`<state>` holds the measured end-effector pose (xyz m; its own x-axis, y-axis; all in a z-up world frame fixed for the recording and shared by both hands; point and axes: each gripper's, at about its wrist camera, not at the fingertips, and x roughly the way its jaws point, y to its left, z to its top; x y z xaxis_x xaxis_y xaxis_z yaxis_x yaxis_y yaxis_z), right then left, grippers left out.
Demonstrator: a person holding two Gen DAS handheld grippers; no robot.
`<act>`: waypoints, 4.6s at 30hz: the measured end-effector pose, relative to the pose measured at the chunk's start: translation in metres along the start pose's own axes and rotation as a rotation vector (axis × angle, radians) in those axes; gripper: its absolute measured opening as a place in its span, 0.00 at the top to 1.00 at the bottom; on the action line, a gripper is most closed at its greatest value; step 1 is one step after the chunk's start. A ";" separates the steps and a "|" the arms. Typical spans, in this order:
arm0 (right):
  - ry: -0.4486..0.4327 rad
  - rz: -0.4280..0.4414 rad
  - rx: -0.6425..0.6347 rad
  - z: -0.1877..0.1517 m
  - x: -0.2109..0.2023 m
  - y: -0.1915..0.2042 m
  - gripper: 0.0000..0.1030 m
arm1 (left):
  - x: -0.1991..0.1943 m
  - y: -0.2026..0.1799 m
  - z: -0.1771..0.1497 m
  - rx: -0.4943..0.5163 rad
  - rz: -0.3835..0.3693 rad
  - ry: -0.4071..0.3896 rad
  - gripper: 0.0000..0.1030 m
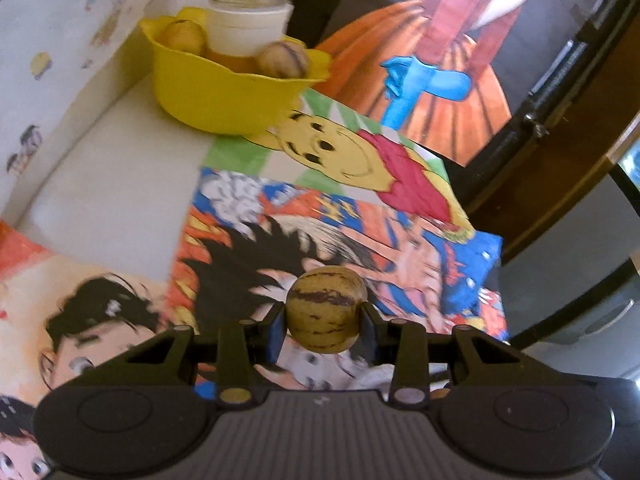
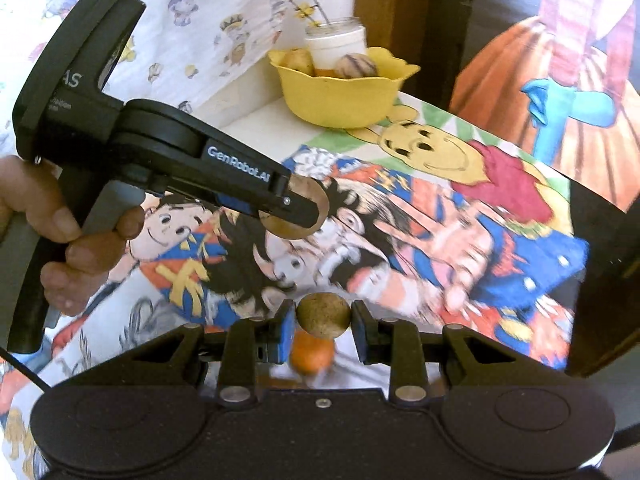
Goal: Organize fruits
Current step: 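Carry the pepino and small brown fruit over the metal tray with both tools, then lower the pepino and brown fruit onto the tray while both tools open, then withdraw both open tools up and back from the tray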
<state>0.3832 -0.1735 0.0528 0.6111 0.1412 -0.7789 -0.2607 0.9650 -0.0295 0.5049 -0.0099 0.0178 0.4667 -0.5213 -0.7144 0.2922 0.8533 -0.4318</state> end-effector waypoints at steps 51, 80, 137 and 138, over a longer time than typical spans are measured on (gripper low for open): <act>0.120 0.117 -0.171 -0.125 -0.079 -0.004 0.69 | 0.024 -0.143 -0.077 0.330 0.176 0.276 0.57; 0.012 0.017 -0.193 -0.149 -0.104 -0.008 0.60 | -0.011 -0.153 -0.088 0.243 0.192 0.157 0.37; -0.169 -0.298 0.345 -0.118 -0.208 0.011 0.02 | -0.171 -0.118 -0.150 0.164 0.258 -0.039 0.01; -0.172 -0.307 0.351 -0.118 -0.211 0.014 0.01 | -0.174 -0.119 -0.149 0.179 0.255 -0.040 0.01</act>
<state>0.1626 -0.2153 0.1426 0.7422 -0.1552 -0.6519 0.2002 0.9797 -0.0054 0.2643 -0.0197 0.1109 0.5756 -0.2936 -0.7632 0.3022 0.9436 -0.1351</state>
